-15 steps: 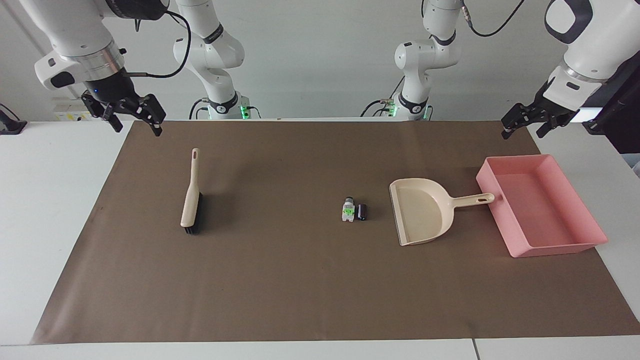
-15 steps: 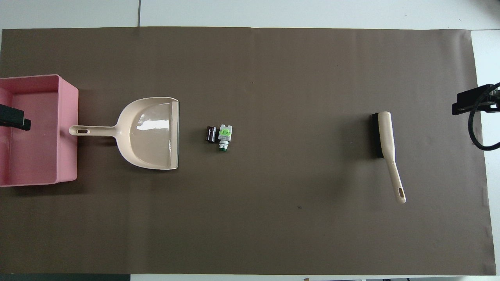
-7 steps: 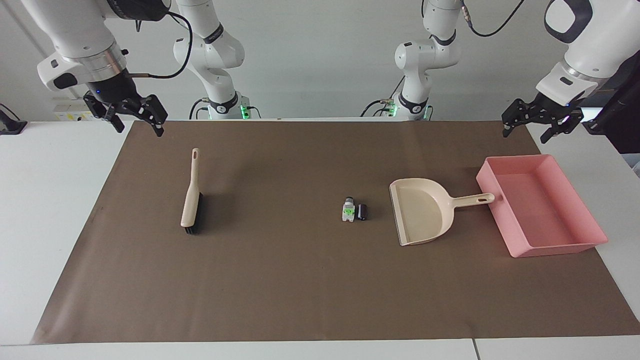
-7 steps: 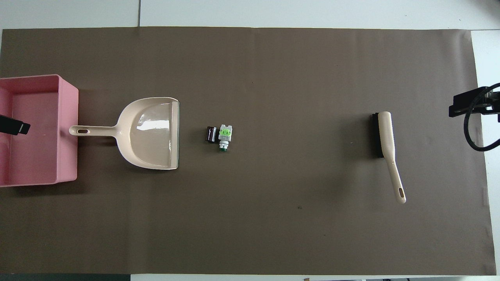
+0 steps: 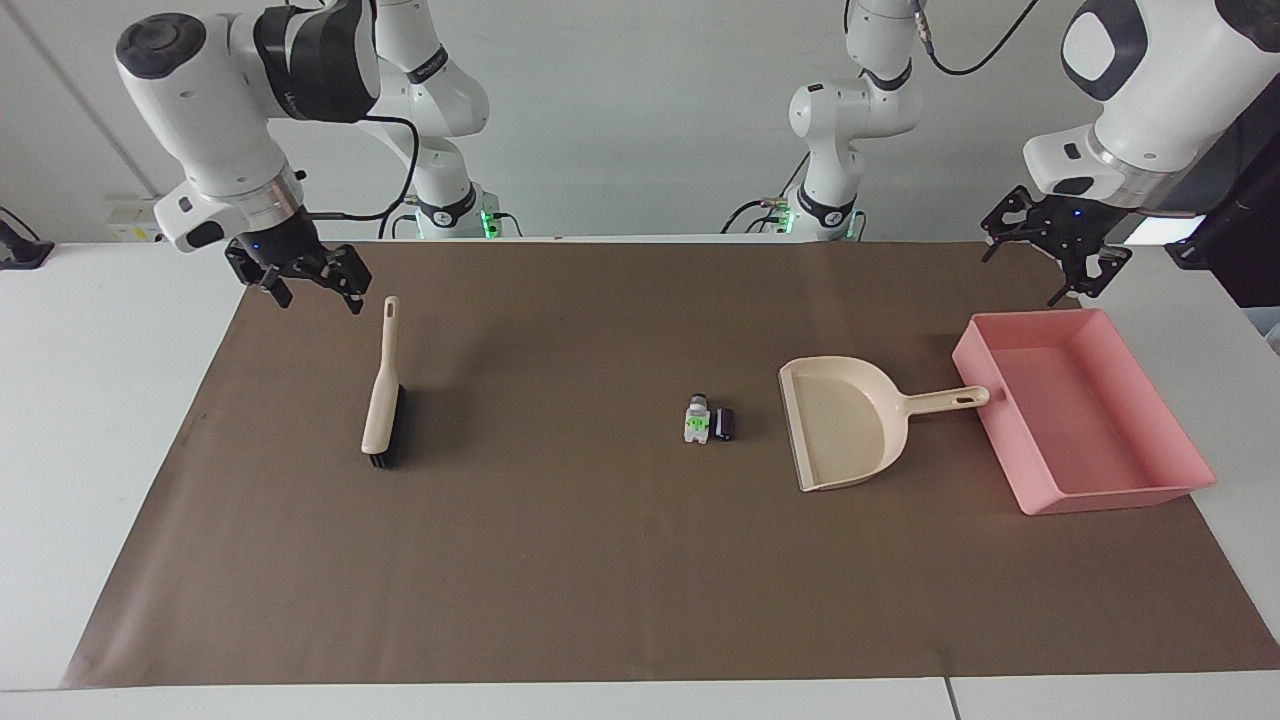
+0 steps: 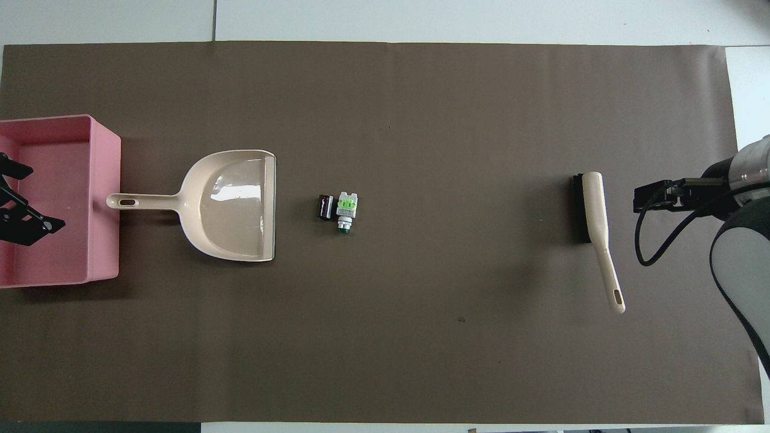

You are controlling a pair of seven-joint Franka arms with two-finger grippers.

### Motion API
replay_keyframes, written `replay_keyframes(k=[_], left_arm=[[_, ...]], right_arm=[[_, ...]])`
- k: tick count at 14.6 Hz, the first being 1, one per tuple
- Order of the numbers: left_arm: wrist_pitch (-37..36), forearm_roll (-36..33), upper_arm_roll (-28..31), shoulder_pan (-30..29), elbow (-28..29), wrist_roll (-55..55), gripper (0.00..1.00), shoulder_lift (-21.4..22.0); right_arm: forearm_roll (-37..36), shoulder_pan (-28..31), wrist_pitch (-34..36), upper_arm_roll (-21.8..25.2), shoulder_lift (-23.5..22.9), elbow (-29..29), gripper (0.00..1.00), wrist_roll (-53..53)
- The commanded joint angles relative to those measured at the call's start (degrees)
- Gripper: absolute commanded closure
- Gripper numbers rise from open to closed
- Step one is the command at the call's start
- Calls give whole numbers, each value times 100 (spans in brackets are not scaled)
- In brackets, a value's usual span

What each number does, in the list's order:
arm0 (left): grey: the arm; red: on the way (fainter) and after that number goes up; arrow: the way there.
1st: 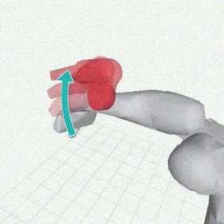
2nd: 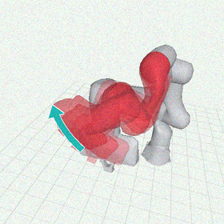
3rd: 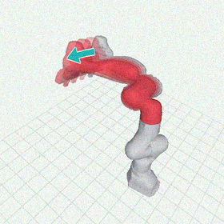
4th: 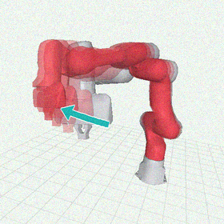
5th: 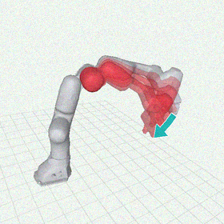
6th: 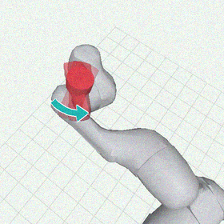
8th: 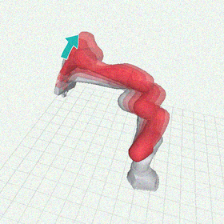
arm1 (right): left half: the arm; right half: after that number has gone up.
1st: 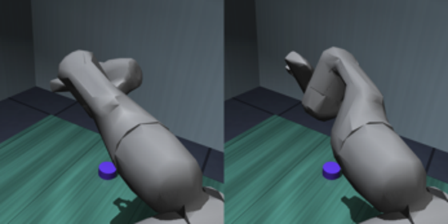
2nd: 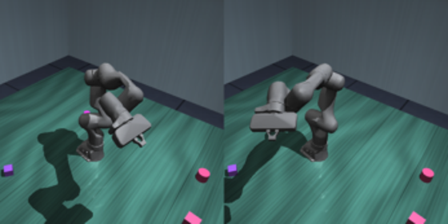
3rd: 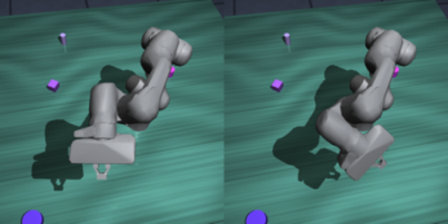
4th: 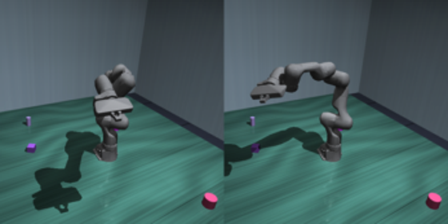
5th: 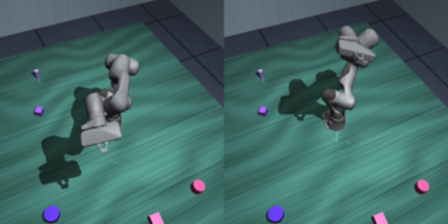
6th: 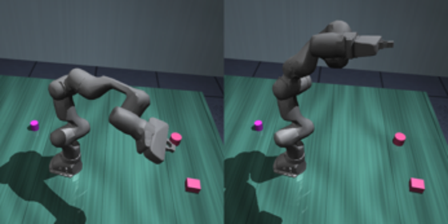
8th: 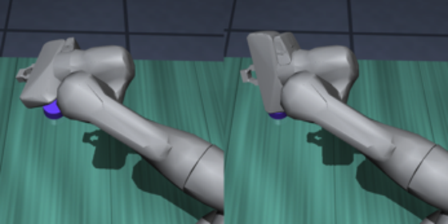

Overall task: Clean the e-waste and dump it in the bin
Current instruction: 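Grasp the dustpan handle with the left gripper while the right gripper grasps the brush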

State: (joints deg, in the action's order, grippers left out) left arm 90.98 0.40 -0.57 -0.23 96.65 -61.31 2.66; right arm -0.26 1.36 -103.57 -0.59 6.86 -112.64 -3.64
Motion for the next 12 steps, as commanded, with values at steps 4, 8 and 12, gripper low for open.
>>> replay_keyframes(k=[4,8,12], left_arm=[[1500,30,39,241,1627,-1393,1,622],[2343,30,39,321,2120,-1586,1,218],[3153,21,48,313,2376,-1586,1,-247]], right_arm=[[149,22,-1884,-12,254,-1935,1,582],[332,172,-2194,-12,263,-2569,1,838],[615,216,-2475,6,298,-2922,1,1023]])
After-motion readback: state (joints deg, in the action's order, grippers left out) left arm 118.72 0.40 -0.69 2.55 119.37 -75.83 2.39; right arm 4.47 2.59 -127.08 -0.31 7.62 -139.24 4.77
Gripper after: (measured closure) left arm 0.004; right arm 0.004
